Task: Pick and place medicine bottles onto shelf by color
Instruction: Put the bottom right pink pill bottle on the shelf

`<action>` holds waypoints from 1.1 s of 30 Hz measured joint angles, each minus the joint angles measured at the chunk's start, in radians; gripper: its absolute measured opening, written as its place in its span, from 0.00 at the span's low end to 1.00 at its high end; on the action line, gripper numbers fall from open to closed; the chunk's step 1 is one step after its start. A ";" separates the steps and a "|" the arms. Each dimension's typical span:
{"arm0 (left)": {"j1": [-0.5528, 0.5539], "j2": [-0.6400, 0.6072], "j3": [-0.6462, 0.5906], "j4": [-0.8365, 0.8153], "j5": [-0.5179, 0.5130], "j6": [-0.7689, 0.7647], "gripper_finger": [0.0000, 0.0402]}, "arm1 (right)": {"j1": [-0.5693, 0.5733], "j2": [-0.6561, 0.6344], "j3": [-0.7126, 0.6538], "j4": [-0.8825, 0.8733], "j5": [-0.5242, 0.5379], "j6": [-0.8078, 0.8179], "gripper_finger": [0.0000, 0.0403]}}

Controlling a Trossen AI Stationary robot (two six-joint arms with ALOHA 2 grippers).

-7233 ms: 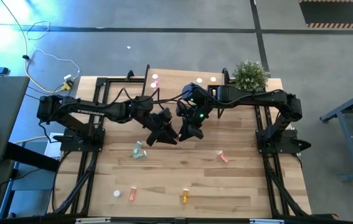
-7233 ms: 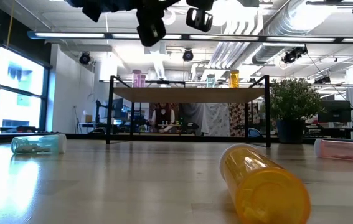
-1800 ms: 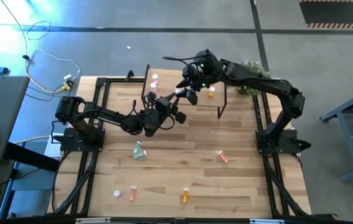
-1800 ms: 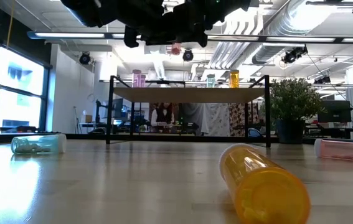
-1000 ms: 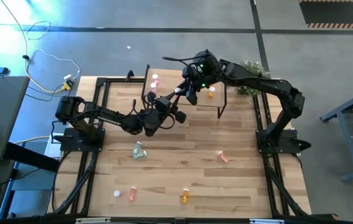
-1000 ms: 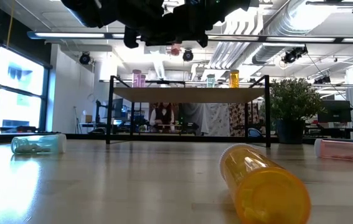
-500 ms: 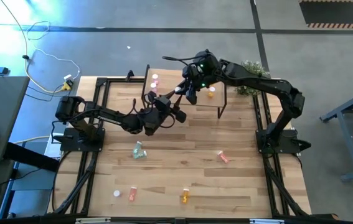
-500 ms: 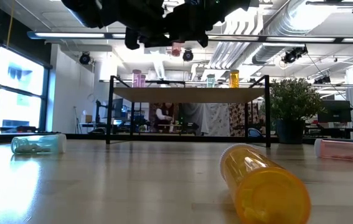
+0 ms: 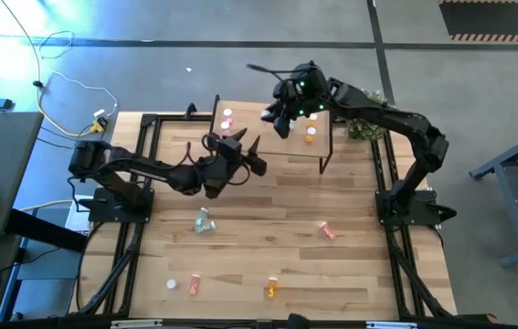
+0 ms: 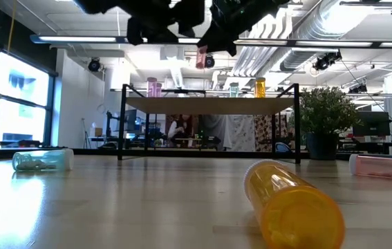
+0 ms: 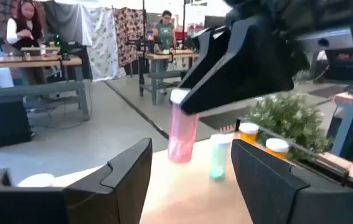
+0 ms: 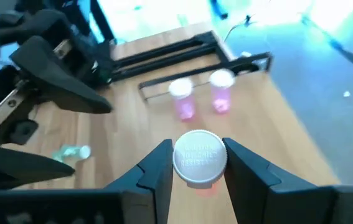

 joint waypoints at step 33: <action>0.382 -0.490 -0.001 -0.782 0.850 -0.148 0.53 | -0.015 0.181 0.227 -0.008 0.166 0.019 0.28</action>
